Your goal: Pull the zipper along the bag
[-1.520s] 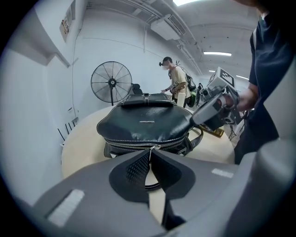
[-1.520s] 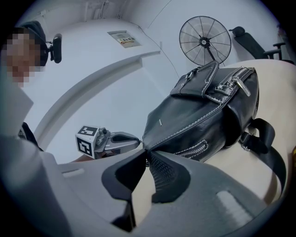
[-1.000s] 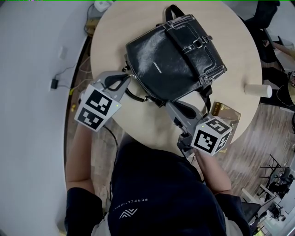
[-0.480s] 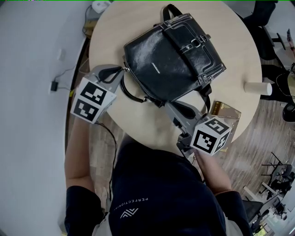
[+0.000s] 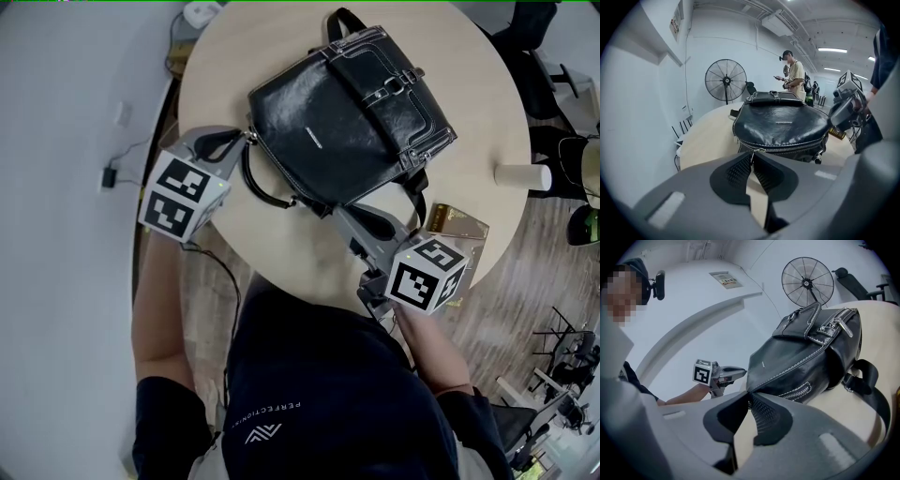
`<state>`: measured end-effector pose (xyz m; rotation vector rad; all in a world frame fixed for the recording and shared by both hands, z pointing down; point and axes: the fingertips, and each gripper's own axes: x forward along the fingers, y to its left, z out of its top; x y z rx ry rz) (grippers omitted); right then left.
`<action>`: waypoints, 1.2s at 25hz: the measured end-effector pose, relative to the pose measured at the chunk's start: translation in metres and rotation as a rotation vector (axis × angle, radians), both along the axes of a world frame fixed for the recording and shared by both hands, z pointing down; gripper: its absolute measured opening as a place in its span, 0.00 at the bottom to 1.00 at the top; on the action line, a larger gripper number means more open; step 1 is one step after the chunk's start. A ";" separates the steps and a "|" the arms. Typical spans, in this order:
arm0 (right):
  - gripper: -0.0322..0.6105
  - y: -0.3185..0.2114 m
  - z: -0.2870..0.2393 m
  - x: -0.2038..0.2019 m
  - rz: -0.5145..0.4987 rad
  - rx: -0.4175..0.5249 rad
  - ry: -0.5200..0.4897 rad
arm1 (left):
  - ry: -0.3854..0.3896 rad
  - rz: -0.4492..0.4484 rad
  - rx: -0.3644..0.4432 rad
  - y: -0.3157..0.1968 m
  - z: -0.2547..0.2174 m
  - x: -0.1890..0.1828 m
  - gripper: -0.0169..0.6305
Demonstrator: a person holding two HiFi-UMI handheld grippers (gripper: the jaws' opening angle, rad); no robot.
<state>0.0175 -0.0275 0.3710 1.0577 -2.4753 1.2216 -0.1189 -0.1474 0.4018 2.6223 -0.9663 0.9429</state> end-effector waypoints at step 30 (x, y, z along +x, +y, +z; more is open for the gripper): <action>0.11 0.015 -0.002 0.013 -0.044 0.073 0.030 | 0.052 -0.094 0.012 0.025 -0.001 0.006 0.08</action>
